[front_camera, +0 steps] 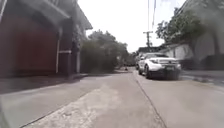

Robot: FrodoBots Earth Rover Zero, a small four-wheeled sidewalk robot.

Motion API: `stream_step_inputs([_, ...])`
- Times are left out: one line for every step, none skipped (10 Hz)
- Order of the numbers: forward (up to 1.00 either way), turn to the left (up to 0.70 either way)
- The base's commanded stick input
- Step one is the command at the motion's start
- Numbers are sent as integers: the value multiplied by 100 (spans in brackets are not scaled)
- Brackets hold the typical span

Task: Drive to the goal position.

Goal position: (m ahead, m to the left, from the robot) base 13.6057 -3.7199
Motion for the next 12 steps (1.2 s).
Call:
stream_step_inputs([50, 0])
stream_step_inputs([50, 0])
stream_step_inputs([50, 0])
stream_step_inputs([50, 0])
stream_step_inputs([50, 0])
stream_step_inputs([50, 0])
stream_step_inputs([50, 0])
stream_step_inputs([50, 0])
stream_step_inputs([50, 0])
stream_step_inputs([50, 0])
stream_step_inputs([50, 0])
stream_step_inputs([50, 0])
